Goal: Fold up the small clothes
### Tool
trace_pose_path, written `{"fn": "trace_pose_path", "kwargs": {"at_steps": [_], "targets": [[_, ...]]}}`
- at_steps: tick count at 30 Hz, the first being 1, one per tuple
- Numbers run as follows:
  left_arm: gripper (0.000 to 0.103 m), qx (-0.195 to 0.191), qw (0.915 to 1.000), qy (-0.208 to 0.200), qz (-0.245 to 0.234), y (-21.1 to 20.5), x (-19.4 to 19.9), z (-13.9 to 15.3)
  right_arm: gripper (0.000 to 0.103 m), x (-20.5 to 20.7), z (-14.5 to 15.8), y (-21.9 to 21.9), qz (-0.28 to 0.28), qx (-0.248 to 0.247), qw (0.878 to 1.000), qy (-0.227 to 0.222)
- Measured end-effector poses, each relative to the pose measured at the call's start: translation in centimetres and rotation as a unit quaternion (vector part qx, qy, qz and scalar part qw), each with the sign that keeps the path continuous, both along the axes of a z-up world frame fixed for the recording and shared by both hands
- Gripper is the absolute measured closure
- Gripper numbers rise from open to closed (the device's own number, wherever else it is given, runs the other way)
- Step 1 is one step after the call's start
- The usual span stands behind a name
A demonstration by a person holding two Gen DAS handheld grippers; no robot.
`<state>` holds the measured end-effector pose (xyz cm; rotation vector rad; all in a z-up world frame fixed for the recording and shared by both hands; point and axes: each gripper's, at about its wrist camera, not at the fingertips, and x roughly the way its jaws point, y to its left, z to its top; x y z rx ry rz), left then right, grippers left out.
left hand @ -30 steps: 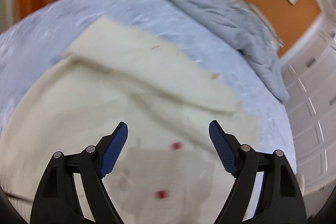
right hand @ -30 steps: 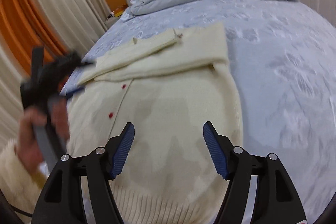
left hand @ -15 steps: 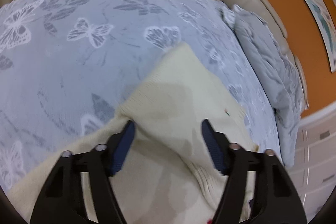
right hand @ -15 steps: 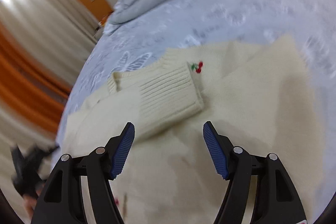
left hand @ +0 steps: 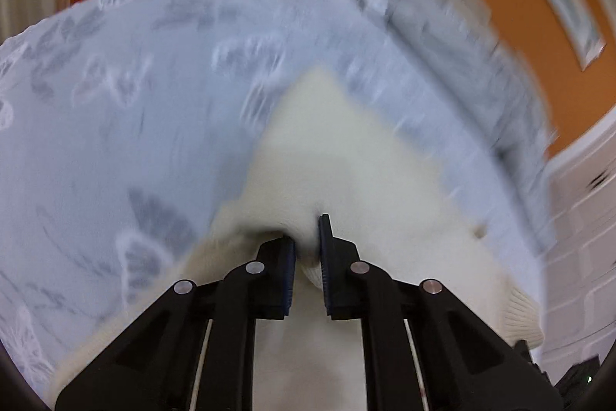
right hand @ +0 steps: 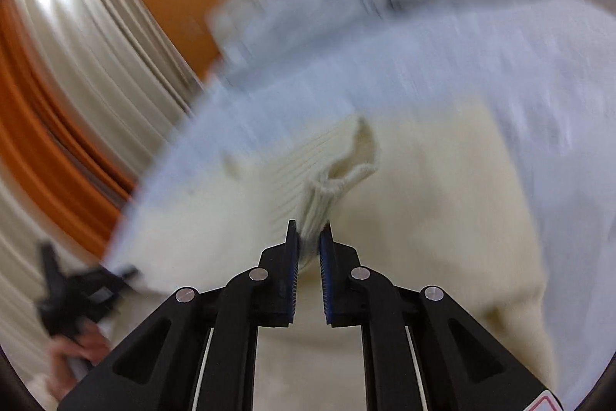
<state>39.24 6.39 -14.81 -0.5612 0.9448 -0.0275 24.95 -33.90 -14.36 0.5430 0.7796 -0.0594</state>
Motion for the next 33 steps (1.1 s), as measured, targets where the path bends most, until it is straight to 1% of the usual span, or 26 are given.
{"fn": "trace_pose_path", "kwargs": {"at_steps": [1, 2, 3, 4, 5, 6, 7, 8, 9, 11, 12, 13, 14, 15, 17, 18, 19, 21, 22, 24, 26, 27, 28, 29, 31, 33], "targets": [[0.092, -0.001, 1.0000, 0.005, 0.007, 0.0, -0.4, -0.6, 0.094, 0.0, -1.3, -0.4, -0.004, 0.014, 1.000, 0.018], [0.092, -0.006, 0.9999, -0.001, 0.012, 0.1, -0.9, -0.4, 0.094, -0.6, -1.2, -0.8, -0.012, 0.033, 0.999, 0.008], [0.092, -0.009, 0.9998, -0.003, 0.015, 0.3, -1.1, -0.3, 0.094, -1.1, -0.5, -0.9, -0.017, 0.037, 0.999, -0.007], [0.092, -0.013, 0.9998, -0.004, 0.018, 0.5, -1.3, -0.1, 0.094, -1.4, 0.5, -0.8, -0.017, 0.032, 0.999, -0.024], [0.092, -0.013, 0.9997, -0.003, 0.018, 0.7, -1.3, -0.1, 0.094, -1.7, 1.1, -0.5, -0.014, 0.014, 0.999, -0.036], [0.090, -0.007, 0.9998, 0.002, 0.017, 0.8, -1.2, -0.4, 0.093, -1.3, 0.8, -0.2, -0.011, -0.008, 1.000, -0.023], [0.089, -0.003, 0.9999, 0.004, 0.013, 0.7, -1.2, -0.6, 0.093, -0.5, -0.5, 0.3, -0.001, -0.028, 0.999, 0.015], [0.089, 0.008, 1.0000, 0.004, 0.005, 0.6, -1.3, -0.4, 0.092, 0.2, -1.5, 0.3, 0.006, -0.037, 0.999, 0.039], [0.085, 0.018, 0.9998, 0.005, 0.001, 0.5, -1.6, 0.0, 0.090, -0.2, -1.6, 0.2, 0.009, -0.038, 0.998, 0.046], [0.069, 0.034, 0.9993, -0.005, -0.012, 0.7, -3.3, 1.8, 0.088, -2.3, 0.6, 0.2, 0.002, -0.047, 0.998, 0.030], [0.059, 0.034, 0.9992, -0.014, -0.017, 1.0, -4.4, 2.6, 0.084, -3.6, 1.8, 0.3, 0.000, -0.053, 0.998, 0.020], [0.053, 0.032, 0.9989, -0.025, -0.022, 1.6, -5.8, 3.3, 0.081, -5.2, 2.9, 0.2, 0.002, -0.056, 0.998, 0.008], [0.050, 0.032, 0.9985, -0.033, -0.029, 2.2, -7.3, 4.1, 0.070, -7.8, 4.1, 0.2, 0.005, -0.066, 0.998, 0.000], [0.044, 0.042, 0.9976, -0.035, -0.043, 3.2, -9.5, 4.8, 0.055, -10.3, 4.8, 0.3, 0.004, -0.078, 0.997, 0.000], [0.038, 0.054, 0.9965, -0.030, -0.056, 5.1, -13.2, 5.3, 0.041, -14.9, 5.2, 0.3, 0.012, -0.095, 0.995, 0.014], [0.033, 0.056, 0.9965, -0.022, -0.058, 5.8, -14.7, 5.2, 0.040, -17.3, 5.0, 0.3, 0.015, -0.102, 0.994, 0.029], [0.028, 0.058, 0.9966, -0.010, -0.057, 6.8, -16.5, 4.8, 0.039, -20.4, 4.2, 0.3, 0.020, -0.100, 0.993, 0.056], [0.026, 0.050, 0.9969, 0.022, -0.056, 8.8, -20.1, 3.8, 0.039, -24.3, 2.8, 0.2, 0.022, -0.080, 0.992, 0.094], [0.026, 0.044, 0.9969, 0.034, -0.055, 9.4, -21.5, 3.2, 0.039, -26.5, 1.9, 0.3, 0.024, -0.063, 0.992, 0.108], [0.026, 0.033, 0.9971, 0.053, -0.043, 10.6, -24.3, 1.8, 0.039, -29.9, -0.2, 0.3, 0.012, -0.007, 0.991, 0.135], [0.025, 0.010, 0.9975, 0.062, -0.033, 11.0, -26.0, 0.6, 0.039, -31.1, -1.2, 0.8, 0.009, 0.023, 0.991, 0.131], [0.023, 0.003, 0.9983, 0.053, -0.025, 11.0, -26.7, 0.3, 0.036, -31.0, -1.5, 1.2, 0.013, 0.030, 0.992, 0.125], [0.017, 0.007, 0.9993, 0.030, -0.022, 10.6, -27.2, 0.4, 0.033, -30.8, -1.7, 1.5, 0.020, 0.035, 0.992, 0.119], [0.015, 0.009, 0.9993, 0.026, -0.024, 10.3, -27.3, 0.3, 0.029, -30.3, -2.0, 2.1, 0.031, 0.040, 0.992, 0.113], [0.009, 0.017, 0.9993, 0.025, -0.022, 9.3, -27.0, 0.1, 0.023, -28.7, -2.3, 2.9, 0.039, 0.044, 0.992, 0.107], [0.009, 0.025, 0.9989, 0.030, -0.027, 8.3, -26.2, 0.0, 0.021, -27.6, -2.3, 3.8, 0.037, 0.038, 0.993, 0.103]]}}
